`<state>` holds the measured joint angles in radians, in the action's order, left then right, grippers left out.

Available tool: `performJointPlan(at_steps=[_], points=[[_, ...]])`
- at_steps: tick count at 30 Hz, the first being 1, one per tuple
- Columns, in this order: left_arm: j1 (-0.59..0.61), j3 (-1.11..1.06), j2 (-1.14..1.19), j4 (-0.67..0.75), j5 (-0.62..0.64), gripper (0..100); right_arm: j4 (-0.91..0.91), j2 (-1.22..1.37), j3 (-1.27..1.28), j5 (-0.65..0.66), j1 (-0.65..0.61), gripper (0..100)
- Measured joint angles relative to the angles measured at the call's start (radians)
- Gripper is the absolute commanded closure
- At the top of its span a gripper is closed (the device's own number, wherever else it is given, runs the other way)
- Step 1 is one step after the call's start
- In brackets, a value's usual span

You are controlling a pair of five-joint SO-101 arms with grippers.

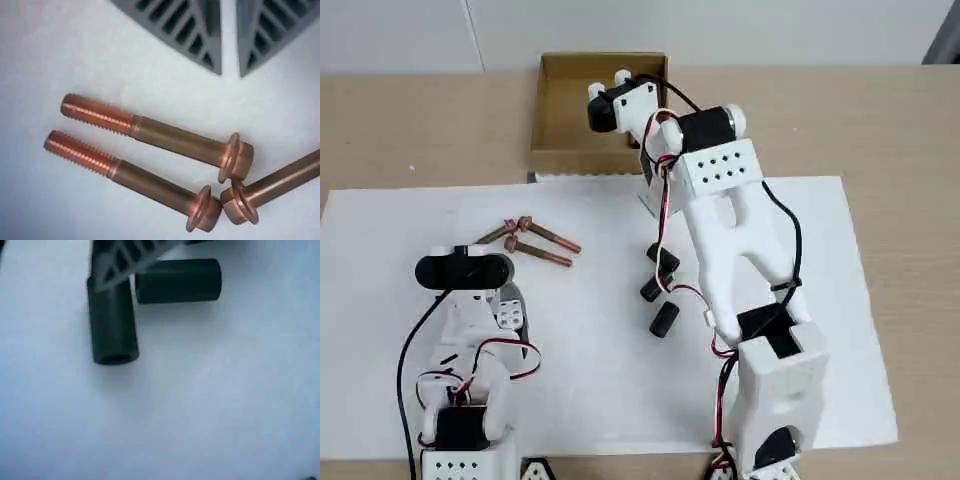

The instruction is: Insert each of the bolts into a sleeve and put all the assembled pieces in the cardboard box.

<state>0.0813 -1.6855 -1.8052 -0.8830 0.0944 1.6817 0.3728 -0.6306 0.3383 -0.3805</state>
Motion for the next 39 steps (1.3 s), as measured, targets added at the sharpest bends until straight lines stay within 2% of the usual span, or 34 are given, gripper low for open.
performJointPlan(at_steps=[5,11,31,38,39], points=[[0.000,0.000,0.000,0.000,0.000,99,0.002,-0.077,0.094,0.005,-0.026,88.7],[0.000,0.000,0.000,0.000,0.000,99,0.002,-0.077,0.244,0.106,-0.026,84.1],[0.000,0.000,0.000,0.000,0.000,99,-0.153,0.190,0.253,0.124,-0.055,83.5],[0.000,0.000,0.000,0.000,0.000,99,-0.163,0.249,0.236,0.124,-0.049,98.7],[0.000,0.000,0.000,0.000,0.000,99,-0.163,0.255,0.236,0.124,-0.048,98.6]])
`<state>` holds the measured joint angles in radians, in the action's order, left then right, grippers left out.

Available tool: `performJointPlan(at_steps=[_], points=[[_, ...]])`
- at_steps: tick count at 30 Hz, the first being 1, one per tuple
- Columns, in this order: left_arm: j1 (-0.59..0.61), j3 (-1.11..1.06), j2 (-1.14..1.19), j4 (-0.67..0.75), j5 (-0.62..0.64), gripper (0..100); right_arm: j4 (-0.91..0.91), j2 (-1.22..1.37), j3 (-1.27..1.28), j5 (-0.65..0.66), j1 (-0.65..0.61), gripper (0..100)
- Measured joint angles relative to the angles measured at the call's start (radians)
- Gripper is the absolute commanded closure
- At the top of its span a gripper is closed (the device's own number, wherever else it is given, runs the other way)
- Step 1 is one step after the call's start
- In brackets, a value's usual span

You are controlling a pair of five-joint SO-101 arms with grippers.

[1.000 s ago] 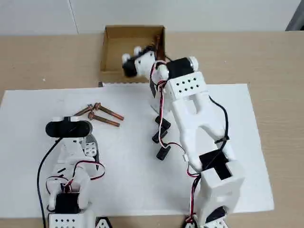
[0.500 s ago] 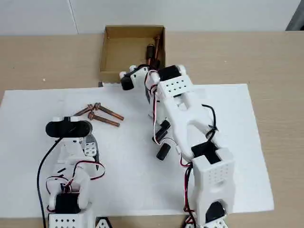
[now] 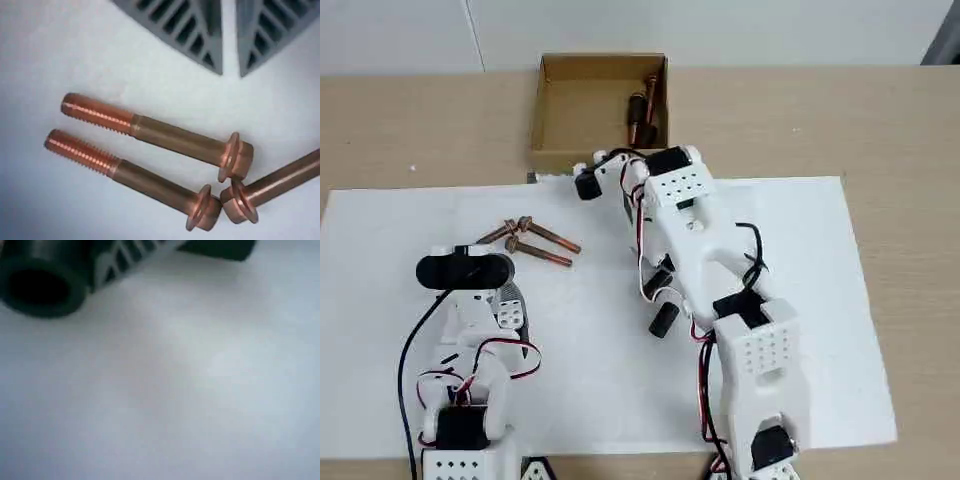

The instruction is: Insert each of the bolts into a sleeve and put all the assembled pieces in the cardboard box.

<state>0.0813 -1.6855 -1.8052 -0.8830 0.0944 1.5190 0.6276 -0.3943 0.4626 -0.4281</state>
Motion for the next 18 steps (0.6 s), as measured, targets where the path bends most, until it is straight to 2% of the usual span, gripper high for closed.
performJointPlan(at_steps=[11,18], points=[[0.000,0.000,0.000,0.000,0.000,99,0.018,-0.063,0.020,-0.002,-0.003,98.6],[0.000,0.000,0.000,0.000,0.000,99,0.141,-0.285,0.023,-0.044,-0.008,99.0]])
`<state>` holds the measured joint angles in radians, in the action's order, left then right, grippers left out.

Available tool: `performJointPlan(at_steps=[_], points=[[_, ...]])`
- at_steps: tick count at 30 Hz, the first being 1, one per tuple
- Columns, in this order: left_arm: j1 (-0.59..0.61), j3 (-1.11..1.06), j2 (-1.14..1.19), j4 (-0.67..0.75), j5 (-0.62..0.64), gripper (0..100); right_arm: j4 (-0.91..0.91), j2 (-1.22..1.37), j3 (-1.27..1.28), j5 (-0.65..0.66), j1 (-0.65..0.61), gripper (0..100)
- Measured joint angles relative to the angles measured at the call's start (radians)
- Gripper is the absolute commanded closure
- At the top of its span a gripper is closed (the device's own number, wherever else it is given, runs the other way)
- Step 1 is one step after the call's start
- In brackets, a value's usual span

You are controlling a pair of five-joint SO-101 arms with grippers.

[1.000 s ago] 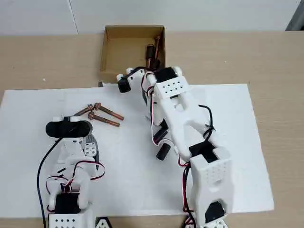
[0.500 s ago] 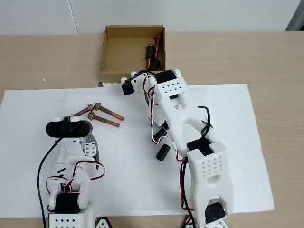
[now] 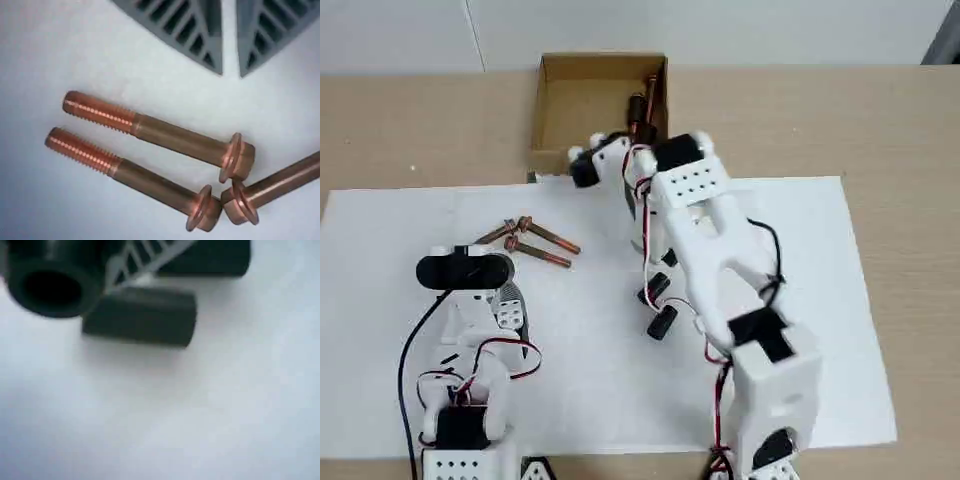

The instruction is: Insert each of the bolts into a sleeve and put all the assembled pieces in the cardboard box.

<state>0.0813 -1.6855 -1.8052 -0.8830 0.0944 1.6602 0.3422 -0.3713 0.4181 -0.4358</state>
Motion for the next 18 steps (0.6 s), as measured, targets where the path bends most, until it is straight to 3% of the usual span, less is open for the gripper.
performJointPlan(at_steps=[8,18], points=[[0.000,0.000,0.000,0.000,0.000,99,0.021,-0.298,0.054,-0.143,0.028,99.5],[0.000,0.000,0.000,-0.009,0.000,99,0.025,-0.730,0.442,-0.402,0.026,99.5]])
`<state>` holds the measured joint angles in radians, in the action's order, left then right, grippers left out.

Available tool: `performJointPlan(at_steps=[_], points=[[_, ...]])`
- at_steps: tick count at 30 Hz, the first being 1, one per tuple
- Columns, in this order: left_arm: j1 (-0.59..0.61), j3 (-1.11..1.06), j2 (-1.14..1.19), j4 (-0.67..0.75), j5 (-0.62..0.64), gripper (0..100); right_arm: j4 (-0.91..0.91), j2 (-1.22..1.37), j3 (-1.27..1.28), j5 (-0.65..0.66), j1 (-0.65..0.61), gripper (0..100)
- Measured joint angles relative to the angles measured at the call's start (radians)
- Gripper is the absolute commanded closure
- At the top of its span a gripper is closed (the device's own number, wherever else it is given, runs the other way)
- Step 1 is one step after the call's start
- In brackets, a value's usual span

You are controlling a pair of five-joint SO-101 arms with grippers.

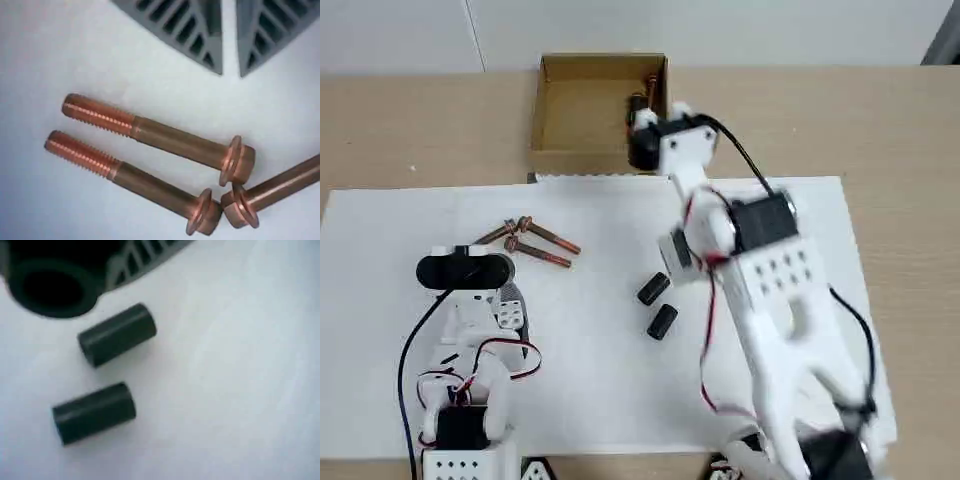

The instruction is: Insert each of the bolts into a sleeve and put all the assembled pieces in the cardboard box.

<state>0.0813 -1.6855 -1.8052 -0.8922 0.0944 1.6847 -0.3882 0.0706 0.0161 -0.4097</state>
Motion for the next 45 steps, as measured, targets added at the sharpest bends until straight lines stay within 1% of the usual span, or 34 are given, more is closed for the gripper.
performJointPlan(at_steps=[2,5,11,15,18,26,29,33,37,42,45], points=[[0.000,0.000,0.000,-0.011,0.000,99,0.000,-0.092,0.086,-0.014,0.005,99.5],[0.000,0.023,0.000,-0.044,0.000,99,-0.008,-0.215,0.196,-0.017,0.060,99.5],[0.000,0.123,0.003,-0.144,0.000,99,-0.069,-0.387,0.382,-0.017,0.270,99.5],[0.000,0.210,0.109,-0.155,-0.008,99,-0.123,-0.471,0.514,-0.017,0.348,99.5],[0.000,0.316,0.256,-0.149,-0.029,99,-0.161,-0.537,0.603,-0.020,0.356,99.6],[0.000,0.687,0.763,-0.149,-0.035,99,-0.262,-0.790,0.827,-0.021,0.361,99.6],[0.000,0.786,0.899,-0.149,-0.035,99,-0.282,-0.895,0.908,-0.021,0.368,99.6],[0.000,0.868,1.045,-0.146,-0.055,99,-0.292,-1.003,0.948,-0.021,0.365,99.6],[0.023,0.951,1.188,-0.146,-0.157,99,-0.293,-1.065,0.987,-0.021,0.368,99.6],[0.092,1.108,1.378,-0.153,-0.216,99,-0.316,-1.079,1.007,-0.021,0.368,99.6],[0.107,1.224,1.501,-0.224,-0.338,99,-0.356,-1.082,1.039,-0.021,0.365,99.6]])
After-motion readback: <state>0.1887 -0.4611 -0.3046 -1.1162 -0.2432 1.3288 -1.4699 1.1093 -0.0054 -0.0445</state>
